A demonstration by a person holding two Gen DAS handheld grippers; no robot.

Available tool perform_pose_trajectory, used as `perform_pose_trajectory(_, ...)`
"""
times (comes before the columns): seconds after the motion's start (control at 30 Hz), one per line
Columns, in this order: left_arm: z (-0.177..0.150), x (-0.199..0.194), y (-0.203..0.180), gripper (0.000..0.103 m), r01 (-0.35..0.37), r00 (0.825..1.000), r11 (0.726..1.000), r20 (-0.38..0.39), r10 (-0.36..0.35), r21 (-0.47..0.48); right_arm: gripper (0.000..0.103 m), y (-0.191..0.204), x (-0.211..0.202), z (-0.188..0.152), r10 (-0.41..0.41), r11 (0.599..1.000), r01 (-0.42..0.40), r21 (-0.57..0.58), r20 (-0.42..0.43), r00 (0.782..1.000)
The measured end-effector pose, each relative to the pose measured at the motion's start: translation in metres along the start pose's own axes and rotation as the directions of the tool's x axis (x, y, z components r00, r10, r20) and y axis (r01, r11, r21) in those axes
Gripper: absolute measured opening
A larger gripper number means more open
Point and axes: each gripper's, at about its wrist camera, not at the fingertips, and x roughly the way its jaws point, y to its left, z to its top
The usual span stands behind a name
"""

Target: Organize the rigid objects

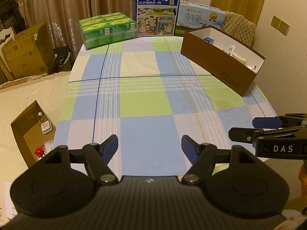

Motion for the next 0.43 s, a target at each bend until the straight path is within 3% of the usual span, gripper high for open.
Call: perform_pose_trajectory(0.43,0.0027,0.0014,-0.0064,0.070,0.006,1.000,1.000,-0.006,-0.006,0.011,0.066,-0.0053,-0.0014,-0.0002,0.002,1.000,-0.002,0.008,-0.002,1.000)
